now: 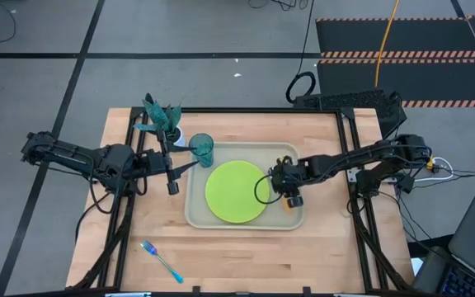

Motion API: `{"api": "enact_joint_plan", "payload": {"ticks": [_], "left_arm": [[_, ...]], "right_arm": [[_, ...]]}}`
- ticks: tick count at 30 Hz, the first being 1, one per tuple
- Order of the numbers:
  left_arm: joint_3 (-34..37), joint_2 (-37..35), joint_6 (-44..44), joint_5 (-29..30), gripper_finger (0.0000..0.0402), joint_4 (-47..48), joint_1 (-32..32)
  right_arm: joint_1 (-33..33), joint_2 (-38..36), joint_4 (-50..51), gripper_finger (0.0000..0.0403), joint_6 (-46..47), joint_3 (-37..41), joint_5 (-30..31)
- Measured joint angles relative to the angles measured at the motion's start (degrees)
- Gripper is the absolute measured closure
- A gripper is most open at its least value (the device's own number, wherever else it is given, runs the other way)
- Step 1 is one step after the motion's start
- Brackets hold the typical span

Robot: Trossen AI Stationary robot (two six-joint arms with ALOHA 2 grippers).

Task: Pick and place plate/cup/fork/spoon on tray
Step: Put the orange spoon to the right side of the green plate on the food tray

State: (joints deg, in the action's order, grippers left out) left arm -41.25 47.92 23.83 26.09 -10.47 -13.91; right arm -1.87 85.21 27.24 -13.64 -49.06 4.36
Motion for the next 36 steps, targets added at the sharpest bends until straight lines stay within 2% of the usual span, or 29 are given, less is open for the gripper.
{"api": "enact_joint_plan", "payload": {"ticks": [4, 8, 19, 36], "left_arm": [[0.0, 0.0, 0.0, 0.0, 0.0229, 0.05, 0.0], [0.0, 0.0, 0.0, 0.0, 0.0229, 0.08, 0.0], [-0.02, 0.02, -0.02, 0.0, 0.0229, 0.49, 0.01], [-0.02, 0.02, -0.04, 0.0, 0.0229, 0.47, 0.02]], "right_arm": [[0.04, 0.0, -0.04, 0.0229, -4.13, 0.0, -2.85], [0.02, 0.0, -0.04, 0.0229, -2.63, 0.0, -4.58], [-2.73, 2.54, -4.11, 0.0229, 1.26, 3.15, -4.21], [-2.75, 2.62, -5.42, 0.0229, 3.11, 3.26, -2.99]]}}
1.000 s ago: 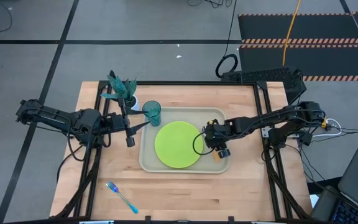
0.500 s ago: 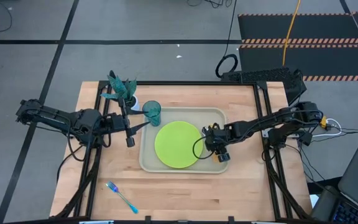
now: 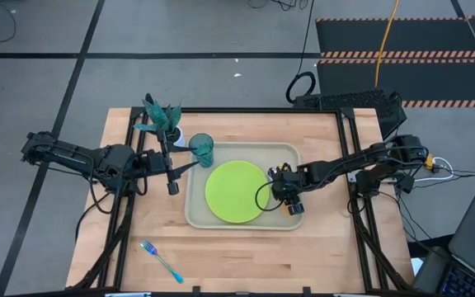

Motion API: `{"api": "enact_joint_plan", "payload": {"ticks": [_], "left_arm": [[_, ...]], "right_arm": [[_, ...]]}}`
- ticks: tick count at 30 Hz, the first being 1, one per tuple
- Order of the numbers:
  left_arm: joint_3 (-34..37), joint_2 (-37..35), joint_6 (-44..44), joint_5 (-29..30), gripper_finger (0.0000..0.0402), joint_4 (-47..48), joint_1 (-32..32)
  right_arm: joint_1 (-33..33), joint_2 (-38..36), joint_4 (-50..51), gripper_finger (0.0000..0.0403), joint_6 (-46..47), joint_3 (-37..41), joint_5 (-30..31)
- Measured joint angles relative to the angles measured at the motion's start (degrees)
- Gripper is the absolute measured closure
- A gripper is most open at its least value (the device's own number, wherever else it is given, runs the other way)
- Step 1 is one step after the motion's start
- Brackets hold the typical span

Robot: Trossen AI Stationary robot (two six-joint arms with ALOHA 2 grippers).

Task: Pick and place plate/cup/fork/spoon on tray
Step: Put the orange spoon to the right side of the green plate on the food tray

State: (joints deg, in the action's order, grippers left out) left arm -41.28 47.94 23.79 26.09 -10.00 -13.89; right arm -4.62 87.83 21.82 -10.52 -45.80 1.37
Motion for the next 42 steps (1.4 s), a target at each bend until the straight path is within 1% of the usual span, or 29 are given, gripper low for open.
{"api": "enact_joint_plan", "payload": {"ticks": [3, 9, 13, 24, 27, 31, 36, 39, 42], "left_arm": [[0.0, 0.01, 0.0, 0.0, 0.0229, 0.0, 0.0], [0.0, 0.0, 0.0, 0.0, 0.0229, 0.0, 0.0], [-0.01, 0.01, -0.02, 0.0, 0.0229, 0.0, 0.0], [0.0, -0.01, -0.31, 0.0, 0.0229, -0.02, 0.0], [0.0, 0.01, -0.31, 0.0, 0.0229, -0.02, 0.0], [0.0, 0.01, -0.35, 0.0, 0.0229, -0.03, 0.0], [0.0, 0.01, -0.37, 0.0, 0.0229, -0.02, 0.0], [0.0, 0.01, -0.39, 0.0, 0.0229, -0.04, 0.0], [0.0, 0.01, -0.57, 0.0, 0.0229, -0.04, 0.0]], "right_arm": [[0.0, 0.0, 0.02, 0.0229, 0.99, 0.01, 0.0], [0.09, 0.07, 0.34, 0.0229, 9.87, 0.02, 1.63], [-0.62, 0.07, 0.61, 0.0229, 13.28, 0.02, 1.94], [-3.07, 0.07, 0.83, 0.0229, 23.72, 0.07, 6.91], [-3.44, 0.1, 0.92, 0.0229, 28.41, 0.07, 9.22], [-3.36, 0.13, 1.09, 0.0229, 36.39, 0.09, 9.5], [-3.37, 0.13, 1.82, 0.0229, 43.88, 0.09, 9.38], [-3.75, 0.13, 1.81, 0.0229, 44.34, 0.09, 9.22], [-4.02, -0.02, 1.79, 0.0229, 39.92, 0.09, 9.12]]}}
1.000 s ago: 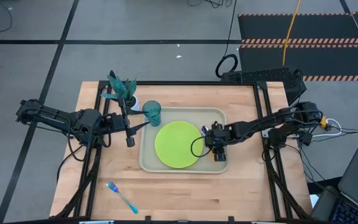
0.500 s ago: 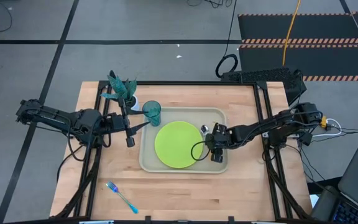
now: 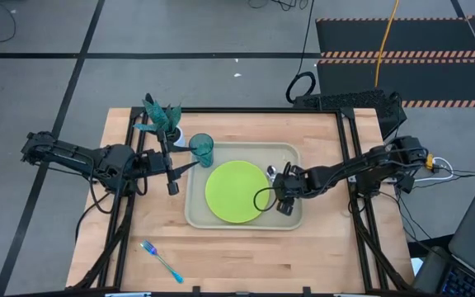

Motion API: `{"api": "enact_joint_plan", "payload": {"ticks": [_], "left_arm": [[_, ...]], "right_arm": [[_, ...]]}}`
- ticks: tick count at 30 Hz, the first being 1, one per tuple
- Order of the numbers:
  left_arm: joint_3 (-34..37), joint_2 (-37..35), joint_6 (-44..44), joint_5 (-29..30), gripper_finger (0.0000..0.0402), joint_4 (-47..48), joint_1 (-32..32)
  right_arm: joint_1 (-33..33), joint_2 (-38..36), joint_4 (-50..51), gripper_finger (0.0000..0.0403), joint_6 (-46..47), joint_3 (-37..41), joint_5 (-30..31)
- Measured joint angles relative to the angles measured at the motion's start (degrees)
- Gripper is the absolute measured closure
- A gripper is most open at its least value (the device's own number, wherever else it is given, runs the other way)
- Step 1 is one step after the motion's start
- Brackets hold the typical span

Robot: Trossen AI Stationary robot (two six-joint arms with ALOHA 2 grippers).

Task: Pick and place plate/cup/fork/spoon on tray
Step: Put the orange spoon to the right side of the green plate on the food tray

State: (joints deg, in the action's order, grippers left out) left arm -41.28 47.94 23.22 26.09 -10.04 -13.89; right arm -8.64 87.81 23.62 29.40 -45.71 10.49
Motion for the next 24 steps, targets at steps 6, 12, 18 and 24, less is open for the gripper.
{"api": "enact_joint_plan", "payload": {"ticks": [6, 12, 18, 24], "left_arm": [[0.0, -0.01, -0.04, 0.0, 0.0229, 0.0, 0.0], [0.0, 0.0, 0.02, 0.0, 0.0229, 0.0, 0.0], [0.0, 0.0, 0.0, 0.0, 0.0229, -0.07, 0.0], [0.0, -0.01, -0.02, 0.0, 0.0229, -0.07, 0.0]], "right_arm": [[0.56, -3.73, 0.23, 0.0229, -9.96, 0.02, -0.12], [2.51, -11.77, -0.52, 0.0229, -17.44, 0.0, -0.04], [3.07, -13.6, -0.02, 0.0229, -31.17, -0.02, -1.25], [3.74, -6.44, 0.9, 0.0229, -35.95, -0.02, -3.29]]}}
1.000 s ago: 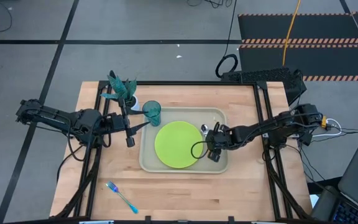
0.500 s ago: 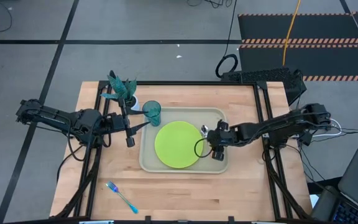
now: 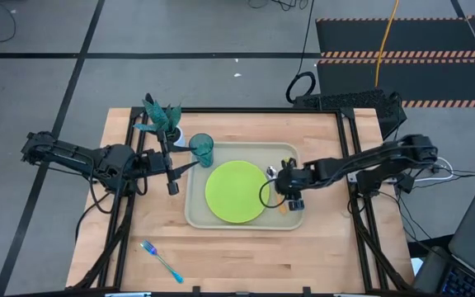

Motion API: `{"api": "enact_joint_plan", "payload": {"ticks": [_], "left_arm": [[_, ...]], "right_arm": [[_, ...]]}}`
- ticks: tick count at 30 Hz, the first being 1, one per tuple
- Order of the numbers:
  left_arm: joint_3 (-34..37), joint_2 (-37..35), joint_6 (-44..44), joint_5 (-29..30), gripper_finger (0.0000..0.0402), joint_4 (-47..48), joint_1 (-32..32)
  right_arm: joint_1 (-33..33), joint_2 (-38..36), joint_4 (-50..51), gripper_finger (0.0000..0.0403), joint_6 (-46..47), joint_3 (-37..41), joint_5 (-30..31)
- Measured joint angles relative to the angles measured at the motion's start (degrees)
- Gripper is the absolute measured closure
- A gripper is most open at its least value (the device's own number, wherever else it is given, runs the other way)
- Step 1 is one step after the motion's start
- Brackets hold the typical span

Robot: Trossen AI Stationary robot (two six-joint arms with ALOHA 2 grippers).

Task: Pick and place plate/cup/fork/spoon on tray
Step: Put the orange spoon to the right side of the green plate on the food tray

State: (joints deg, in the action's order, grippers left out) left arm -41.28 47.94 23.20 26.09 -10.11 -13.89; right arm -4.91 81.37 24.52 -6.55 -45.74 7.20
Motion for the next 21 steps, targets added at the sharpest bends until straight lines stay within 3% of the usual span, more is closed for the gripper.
{"api": "enact_joint_plan", "payload": {"ticks": [5, 16, 21], "left_arm": [[0.0, -0.01, -0.01, 0.01, 0.0229, -0.02, 0.0], [0.0, 0.01, 0.24, 0.02, 0.0229, 0.01, 0.09], [0.0, -0.01, 0.22, 0.02, 0.0229, 0.03, 0.11]], "right_arm": [[0.21, 3.89, -0.62, 0.0229, -5.95, -0.12, 0.07], [2.54, 4.78, -1.9, 0.0229, -2.7, -2.64, -5.99], [3.45, 4.78, -1.84, 0.0206, -0.95, -2.64, -10.29]]}}
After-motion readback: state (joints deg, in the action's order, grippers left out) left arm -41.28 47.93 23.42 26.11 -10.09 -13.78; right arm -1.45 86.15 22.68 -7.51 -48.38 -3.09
